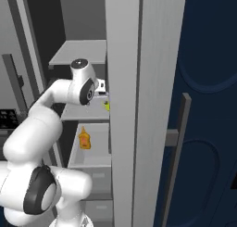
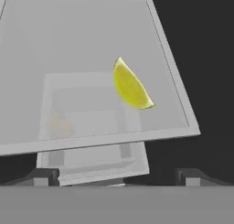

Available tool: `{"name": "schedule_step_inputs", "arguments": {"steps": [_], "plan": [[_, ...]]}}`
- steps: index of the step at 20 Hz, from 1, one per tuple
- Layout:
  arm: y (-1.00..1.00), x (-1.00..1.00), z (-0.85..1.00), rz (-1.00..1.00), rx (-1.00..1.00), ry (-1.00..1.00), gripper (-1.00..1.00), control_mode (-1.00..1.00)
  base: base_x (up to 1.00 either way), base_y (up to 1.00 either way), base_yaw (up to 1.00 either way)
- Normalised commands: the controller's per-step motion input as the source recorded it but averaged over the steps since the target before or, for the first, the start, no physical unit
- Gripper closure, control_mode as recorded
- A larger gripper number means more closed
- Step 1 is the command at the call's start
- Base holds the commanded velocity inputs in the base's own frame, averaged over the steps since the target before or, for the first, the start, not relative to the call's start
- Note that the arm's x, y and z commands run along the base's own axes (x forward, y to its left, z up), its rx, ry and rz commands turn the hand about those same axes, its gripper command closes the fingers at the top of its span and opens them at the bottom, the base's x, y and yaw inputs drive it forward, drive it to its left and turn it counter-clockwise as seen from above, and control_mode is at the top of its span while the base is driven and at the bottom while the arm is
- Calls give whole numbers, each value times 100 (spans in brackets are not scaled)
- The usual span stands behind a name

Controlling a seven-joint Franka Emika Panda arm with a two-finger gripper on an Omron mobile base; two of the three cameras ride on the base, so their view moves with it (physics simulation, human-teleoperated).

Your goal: Grab a lemon wedge from the fridge and one ice cube from the ice bowl, and put them in the glass of lemonade.

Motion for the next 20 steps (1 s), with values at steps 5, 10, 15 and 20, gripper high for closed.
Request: {"name": "schedule_step_inputs", "arguments": {"steps": [5, 10, 15, 20], "plan": [[-57, 70, -4, 1, 0, -2, -100, -100, 0, 0, 0], [-31, 76, -4, 2, 0, 0, -100, -100, 0, 0, 0], [0, 27, -25, 6, 0, 0, -100, -100, 0, 0, 0], [12, 1, -22, 10, 0, 0, -100, -100, 0, 0, 0]]}}
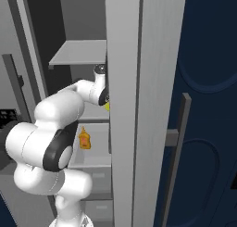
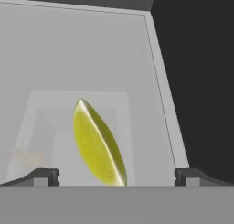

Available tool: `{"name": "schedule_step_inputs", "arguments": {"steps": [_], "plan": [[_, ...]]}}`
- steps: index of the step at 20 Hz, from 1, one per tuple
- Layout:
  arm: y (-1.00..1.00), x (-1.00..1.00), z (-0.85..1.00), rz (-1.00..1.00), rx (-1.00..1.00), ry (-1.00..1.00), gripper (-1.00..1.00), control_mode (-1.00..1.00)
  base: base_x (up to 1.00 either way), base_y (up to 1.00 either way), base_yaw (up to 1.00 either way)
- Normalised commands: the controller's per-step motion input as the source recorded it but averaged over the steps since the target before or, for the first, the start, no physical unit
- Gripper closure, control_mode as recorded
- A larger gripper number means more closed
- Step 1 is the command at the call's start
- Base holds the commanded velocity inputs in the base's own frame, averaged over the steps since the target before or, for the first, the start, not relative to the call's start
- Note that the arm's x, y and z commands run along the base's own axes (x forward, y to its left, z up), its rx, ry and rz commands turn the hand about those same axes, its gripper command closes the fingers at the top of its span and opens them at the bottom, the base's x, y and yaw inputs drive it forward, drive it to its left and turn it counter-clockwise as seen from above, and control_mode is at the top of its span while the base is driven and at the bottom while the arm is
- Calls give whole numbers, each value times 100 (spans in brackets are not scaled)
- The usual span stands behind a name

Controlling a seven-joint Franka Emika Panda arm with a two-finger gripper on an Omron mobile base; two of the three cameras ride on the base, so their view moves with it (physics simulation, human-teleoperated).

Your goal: Grab a lemon wedge from the fridge and one ice cube from the ice bowl, and put them in the glass of lemonade.

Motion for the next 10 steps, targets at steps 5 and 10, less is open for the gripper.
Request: {"name": "schedule_step_inputs", "arguments": {"steps": [5, 10], "plan": [[14, 3, -23, 11, 0, 0, -100, -100, 0, 0, 0], [5, 18, -12, 7, -1, 2, -100, -100, 0, 0, 0]]}}
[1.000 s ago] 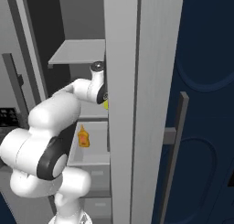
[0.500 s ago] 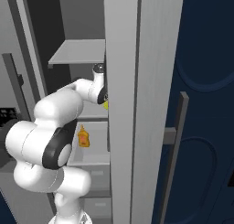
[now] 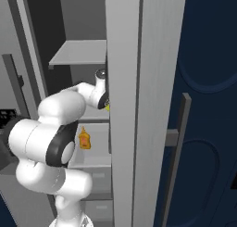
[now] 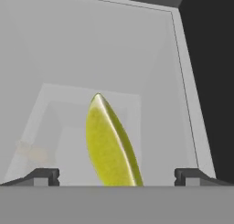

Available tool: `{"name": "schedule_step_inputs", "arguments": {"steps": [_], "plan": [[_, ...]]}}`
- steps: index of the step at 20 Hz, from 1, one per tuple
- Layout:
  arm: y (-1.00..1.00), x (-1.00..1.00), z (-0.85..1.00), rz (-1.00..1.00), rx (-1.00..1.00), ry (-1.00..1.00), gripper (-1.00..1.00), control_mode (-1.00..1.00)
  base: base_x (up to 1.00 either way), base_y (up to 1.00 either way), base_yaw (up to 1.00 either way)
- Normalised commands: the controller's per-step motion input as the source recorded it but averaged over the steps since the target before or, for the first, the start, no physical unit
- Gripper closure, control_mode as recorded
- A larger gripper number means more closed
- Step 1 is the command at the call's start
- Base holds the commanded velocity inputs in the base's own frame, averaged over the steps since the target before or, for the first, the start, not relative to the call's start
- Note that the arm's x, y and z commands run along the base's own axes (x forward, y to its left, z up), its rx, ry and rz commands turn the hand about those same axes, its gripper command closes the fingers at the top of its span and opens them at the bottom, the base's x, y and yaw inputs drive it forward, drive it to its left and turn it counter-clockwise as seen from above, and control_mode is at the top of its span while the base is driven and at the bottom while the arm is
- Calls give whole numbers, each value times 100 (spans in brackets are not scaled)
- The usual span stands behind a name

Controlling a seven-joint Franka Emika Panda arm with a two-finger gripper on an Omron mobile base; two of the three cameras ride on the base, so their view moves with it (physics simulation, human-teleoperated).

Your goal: Grab a lemon wedge from the fridge and one ice cube from the ice bowl, and put them in the glass of lemonade.

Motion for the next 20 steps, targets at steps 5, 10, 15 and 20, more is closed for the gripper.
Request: {"name": "schedule_step_inputs", "arguments": {"steps": [5, 10, 15, 20], "plan": [[0, 33, -3, 5, 0, 11, -100, -100, 0, 0, 0], [5, 2, -18, 3, 0, 8, -100, -100, 0, 0, 0], [8, 0, -24, 2, 0, 6, -100, -100, 0, 0, 0], [7, 0, -27, 1, 0, 0, -100, -100, 0, 0, 0]]}}
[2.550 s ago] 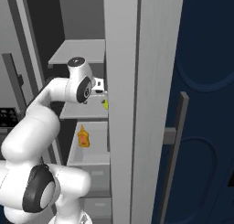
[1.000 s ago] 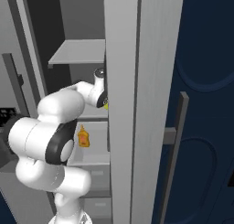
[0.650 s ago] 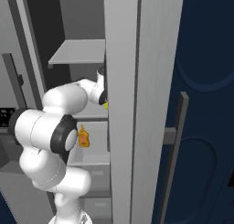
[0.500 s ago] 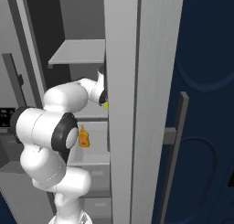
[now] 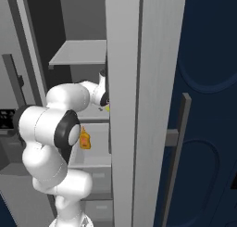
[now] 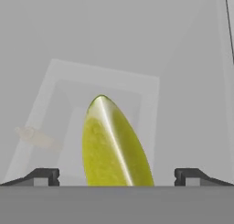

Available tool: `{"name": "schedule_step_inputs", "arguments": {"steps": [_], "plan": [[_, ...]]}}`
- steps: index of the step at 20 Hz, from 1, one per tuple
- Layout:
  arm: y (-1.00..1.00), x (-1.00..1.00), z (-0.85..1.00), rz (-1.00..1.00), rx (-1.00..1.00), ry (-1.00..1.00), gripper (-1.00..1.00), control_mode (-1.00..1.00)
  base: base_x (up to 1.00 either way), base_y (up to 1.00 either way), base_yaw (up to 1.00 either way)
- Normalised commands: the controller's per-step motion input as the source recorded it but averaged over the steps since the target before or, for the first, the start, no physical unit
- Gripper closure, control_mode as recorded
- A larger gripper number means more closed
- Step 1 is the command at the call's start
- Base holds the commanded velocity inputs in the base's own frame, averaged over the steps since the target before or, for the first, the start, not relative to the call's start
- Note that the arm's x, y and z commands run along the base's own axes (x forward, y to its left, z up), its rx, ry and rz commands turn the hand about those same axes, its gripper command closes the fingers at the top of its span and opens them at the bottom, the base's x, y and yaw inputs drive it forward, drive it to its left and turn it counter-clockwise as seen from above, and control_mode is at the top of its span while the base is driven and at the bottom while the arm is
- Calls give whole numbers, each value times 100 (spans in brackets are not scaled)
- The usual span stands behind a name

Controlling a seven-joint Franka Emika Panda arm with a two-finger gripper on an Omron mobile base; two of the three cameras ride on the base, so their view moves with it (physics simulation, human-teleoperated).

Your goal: Grab a lemon wedge from the fridge and one ice cube from the ice bowl, and put them in the glass of lemonade.

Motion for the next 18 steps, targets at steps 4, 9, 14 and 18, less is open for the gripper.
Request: {"name": "schedule_step_inputs", "arguments": {"steps": [4, 9, 14, 18], "plan": [[1, 0, -30, 2, 0, 0, -100, -100, 0, 0, 0], [0, 0, -10, 1, 0, 0, 100, -100, 0, 0, 0], [0, 0, 0, 0, 0, 0, 100, -100, 0, 0, 0], [15, -20, 17, -2, -1, -2, 100, -100, 0, 0, 0]]}}
